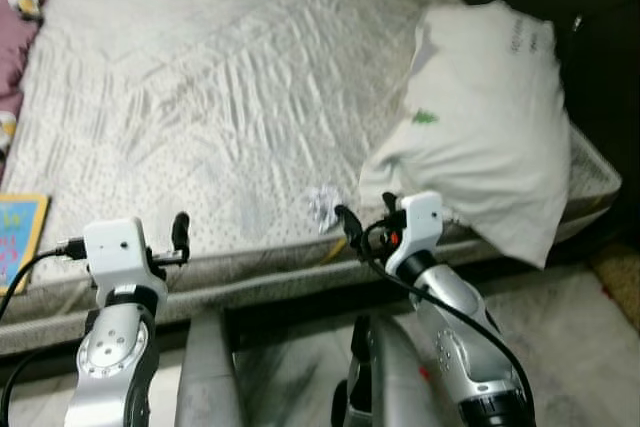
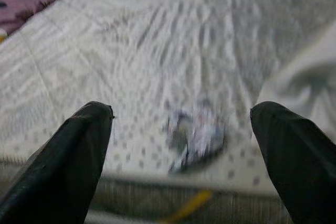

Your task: Clean up the room

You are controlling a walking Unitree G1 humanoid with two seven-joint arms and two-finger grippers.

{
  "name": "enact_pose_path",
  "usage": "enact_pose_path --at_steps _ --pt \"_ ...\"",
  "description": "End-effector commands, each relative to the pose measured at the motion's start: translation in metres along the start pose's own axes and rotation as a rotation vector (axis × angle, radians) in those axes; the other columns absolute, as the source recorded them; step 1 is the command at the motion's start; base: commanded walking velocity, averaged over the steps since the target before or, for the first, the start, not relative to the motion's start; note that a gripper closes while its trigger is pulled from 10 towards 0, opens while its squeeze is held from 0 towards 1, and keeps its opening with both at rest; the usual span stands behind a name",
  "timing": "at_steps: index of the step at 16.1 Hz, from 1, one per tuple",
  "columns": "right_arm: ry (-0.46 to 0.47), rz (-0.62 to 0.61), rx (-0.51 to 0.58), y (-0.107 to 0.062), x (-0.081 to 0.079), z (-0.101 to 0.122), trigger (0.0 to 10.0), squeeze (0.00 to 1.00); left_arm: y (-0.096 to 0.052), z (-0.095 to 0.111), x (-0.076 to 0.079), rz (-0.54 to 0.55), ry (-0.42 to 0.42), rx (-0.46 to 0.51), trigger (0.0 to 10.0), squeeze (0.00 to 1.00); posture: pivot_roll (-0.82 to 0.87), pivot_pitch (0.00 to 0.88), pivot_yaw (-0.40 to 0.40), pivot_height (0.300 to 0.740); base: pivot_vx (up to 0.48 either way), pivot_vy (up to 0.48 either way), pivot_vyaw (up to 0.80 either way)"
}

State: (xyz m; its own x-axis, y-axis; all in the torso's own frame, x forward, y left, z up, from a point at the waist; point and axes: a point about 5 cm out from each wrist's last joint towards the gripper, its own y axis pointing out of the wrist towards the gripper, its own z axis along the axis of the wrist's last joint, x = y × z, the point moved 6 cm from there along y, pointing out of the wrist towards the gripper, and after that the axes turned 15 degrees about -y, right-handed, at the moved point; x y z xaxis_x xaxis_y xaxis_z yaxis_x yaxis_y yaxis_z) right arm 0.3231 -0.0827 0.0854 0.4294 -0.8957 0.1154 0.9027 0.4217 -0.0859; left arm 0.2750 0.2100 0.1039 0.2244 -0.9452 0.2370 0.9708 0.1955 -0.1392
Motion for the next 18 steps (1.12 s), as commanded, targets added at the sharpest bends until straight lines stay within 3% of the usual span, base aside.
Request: enact_pose_path --at_steps 1,5,7,14,18 --pt "0.003 -0.010 -0.015 0.000 0.003 -0.003 10.0 0.00 0.002 -0.001 0.005 -0.016 0.006 -0.013 10.0 0.00 0.09 0.168 -0.066 0.554 0.000 0.000 0.00" --pt "-0.001 -0.022 -0.006 0.006 0.005 -0.001 10.0 0.00 0.012 0.002 0.018 -0.063 0.050 0.001 10.0 0.00 0.09 0.153 -0.062 0.554 0.000 0.000 0.00" --pt "-0.044 -0.003 0.007 0.009 0.002 0.002 10.0 0.00 0.018 0.004 0.017 -0.058 0.034 0.008 10.0 0.00 0.09 0.152 -0.071 0.554 0.000 0.000 0.40" --pt "-0.038 -0.018 0.001 0.023 0.007 0.002 10.0 0.00 0.015 0.004 0.013 -0.063 0.056 0.012 10.0 0.00 0.10 0.169 -0.082 0.554 0.000 0.000 0.80" --pt "-0.025 -0.071 0.013 0.026 0.011 0.005 10.0 0.00 0.018 0.005 0.015 -0.059 0.050 0.028 10.0 0.00 0.10 0.155 -0.086 0.554 0.000 0.000 0.00"
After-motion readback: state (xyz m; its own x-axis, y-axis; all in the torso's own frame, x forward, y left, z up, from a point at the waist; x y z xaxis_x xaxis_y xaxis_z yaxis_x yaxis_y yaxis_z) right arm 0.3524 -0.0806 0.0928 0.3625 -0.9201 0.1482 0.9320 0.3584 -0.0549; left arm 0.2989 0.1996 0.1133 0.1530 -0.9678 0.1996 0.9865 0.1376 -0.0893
